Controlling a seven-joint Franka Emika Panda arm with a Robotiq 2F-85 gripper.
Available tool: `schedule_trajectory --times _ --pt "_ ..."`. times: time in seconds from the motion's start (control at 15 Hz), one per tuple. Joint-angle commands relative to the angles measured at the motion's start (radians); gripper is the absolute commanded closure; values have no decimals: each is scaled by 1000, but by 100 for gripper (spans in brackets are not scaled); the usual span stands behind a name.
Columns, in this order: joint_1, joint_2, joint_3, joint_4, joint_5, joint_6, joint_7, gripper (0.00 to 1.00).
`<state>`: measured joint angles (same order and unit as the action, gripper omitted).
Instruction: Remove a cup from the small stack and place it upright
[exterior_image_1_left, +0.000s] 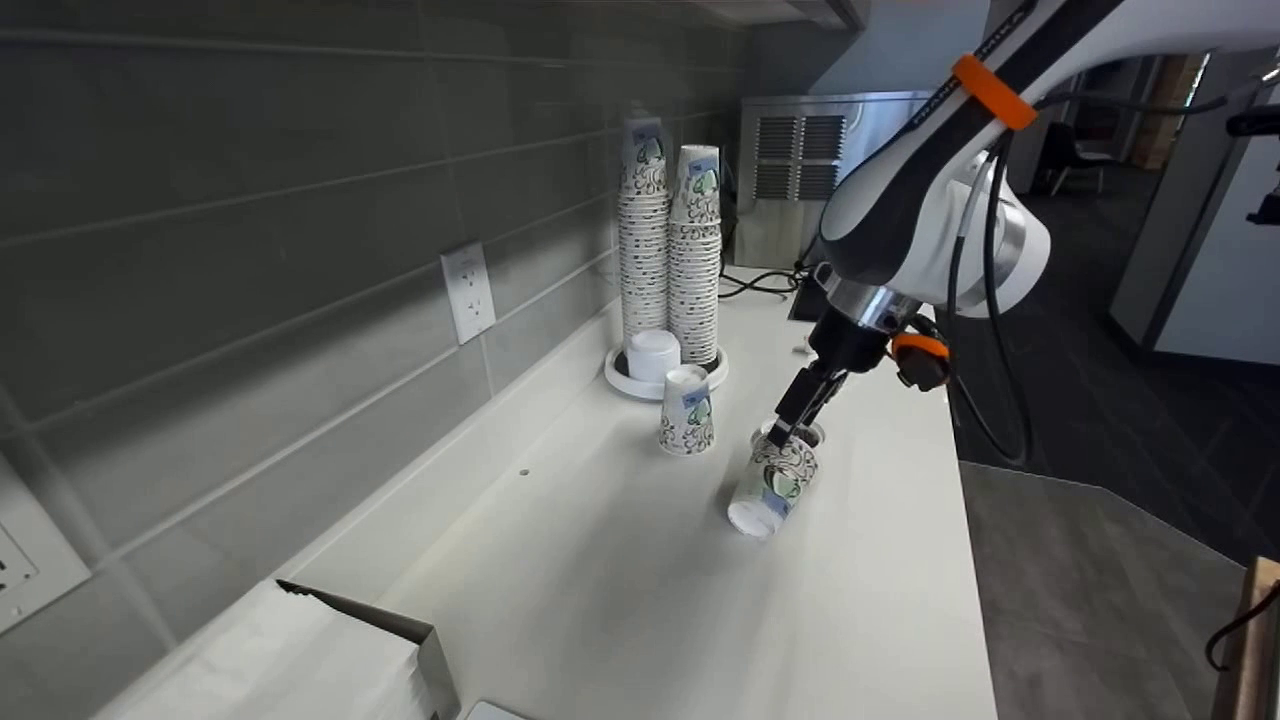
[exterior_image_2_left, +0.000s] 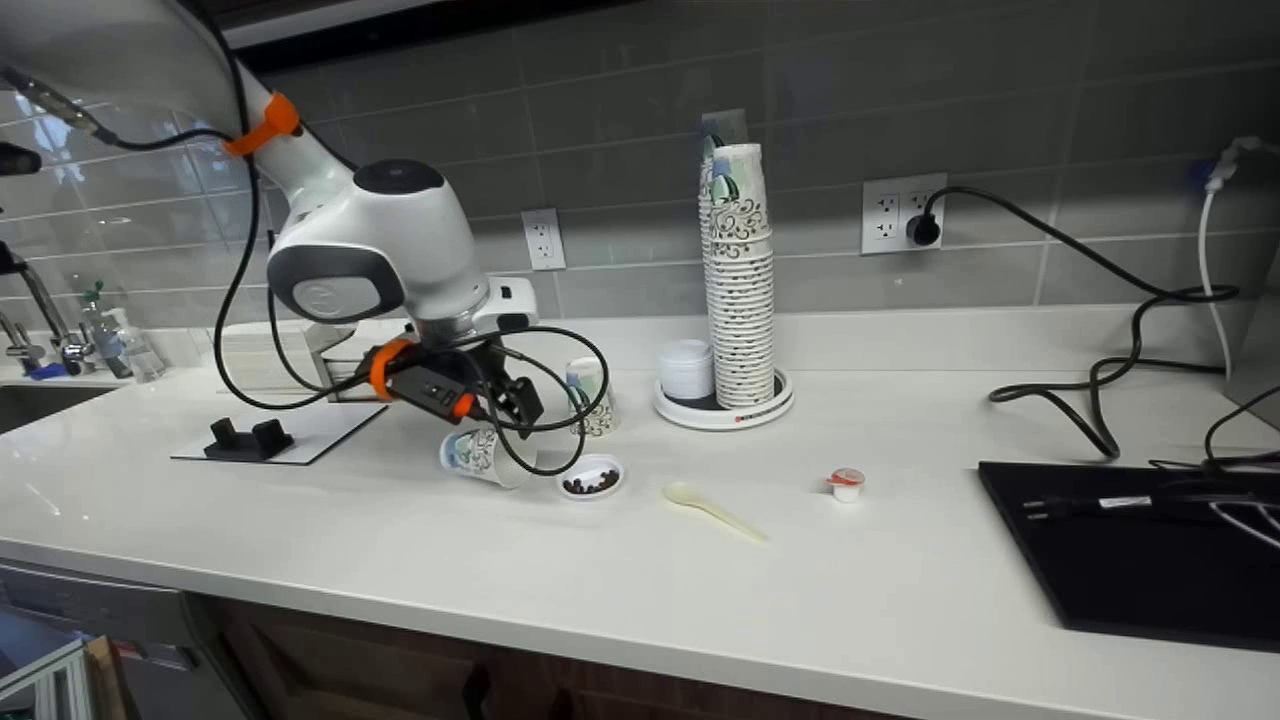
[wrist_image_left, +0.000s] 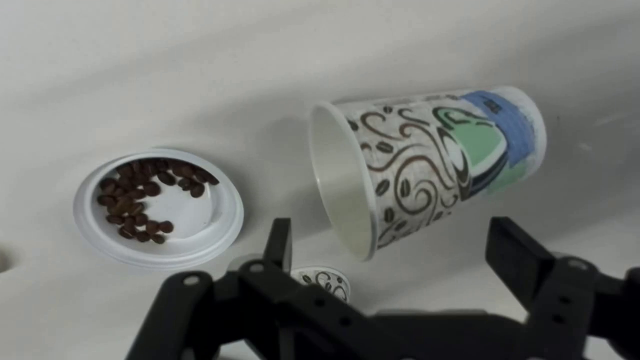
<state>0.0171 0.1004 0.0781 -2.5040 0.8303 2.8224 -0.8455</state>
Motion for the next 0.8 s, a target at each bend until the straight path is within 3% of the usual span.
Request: schedule_trajectory --times 0.0,0.2,0.4,0.6,0.67,0.73 --pt "-26 65 30 81 185 -54 -189 0" --pt "-40 103 28 117 271 -184 -263 0" --pt "-58 134 13 134 280 -319 -258 0" --pt "-64 155 -4 143 283 -370 -256 0" --pt "-68 159 -6 146 291 -380 -264 5" --pt "-68 164 -9 149 294 -381 -266 28"
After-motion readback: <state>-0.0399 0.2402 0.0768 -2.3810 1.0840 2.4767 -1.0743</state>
